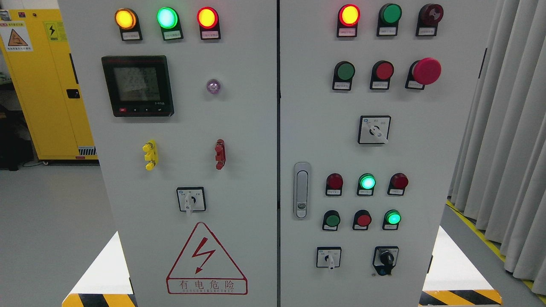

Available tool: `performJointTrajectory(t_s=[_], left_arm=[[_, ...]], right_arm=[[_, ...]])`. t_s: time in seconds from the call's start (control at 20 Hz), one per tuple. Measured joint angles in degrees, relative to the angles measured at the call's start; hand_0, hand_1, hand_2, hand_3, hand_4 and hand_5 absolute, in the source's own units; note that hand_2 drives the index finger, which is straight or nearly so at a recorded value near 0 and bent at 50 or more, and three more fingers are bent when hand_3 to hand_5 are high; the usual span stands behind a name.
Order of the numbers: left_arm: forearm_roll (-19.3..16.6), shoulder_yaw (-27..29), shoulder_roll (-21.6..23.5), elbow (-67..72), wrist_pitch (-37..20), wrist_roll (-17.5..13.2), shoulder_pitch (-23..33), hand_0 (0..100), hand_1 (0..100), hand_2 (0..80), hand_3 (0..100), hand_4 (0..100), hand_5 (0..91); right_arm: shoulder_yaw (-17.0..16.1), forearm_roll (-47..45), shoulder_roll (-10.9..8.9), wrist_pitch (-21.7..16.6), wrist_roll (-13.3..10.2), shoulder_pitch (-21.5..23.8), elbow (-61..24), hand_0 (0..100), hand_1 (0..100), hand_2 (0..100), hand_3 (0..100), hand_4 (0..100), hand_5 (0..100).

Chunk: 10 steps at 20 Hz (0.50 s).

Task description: Turn on light switch 1

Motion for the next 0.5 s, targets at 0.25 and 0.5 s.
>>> performJointTrajectory(t_s=[0.25,0.5], left_arm=[[-1.80,-1.67,0.04,-3.80,4.16,3.84,-4.16,9,63,53.5,80,87,82.2],[-3.54,-2.75,-0.72,-6.27,8.06,5.83,-8.04,10,64,54.1,80,87,82.1]], right_arm=[[0.00,0.00,0.00,0.00,0.00,0.00,0.00,0,50,4,0,0,0],[0.00,0.00,0.00,0.00,0.00,0.00,0.00,0,50,4,0,0,0]])
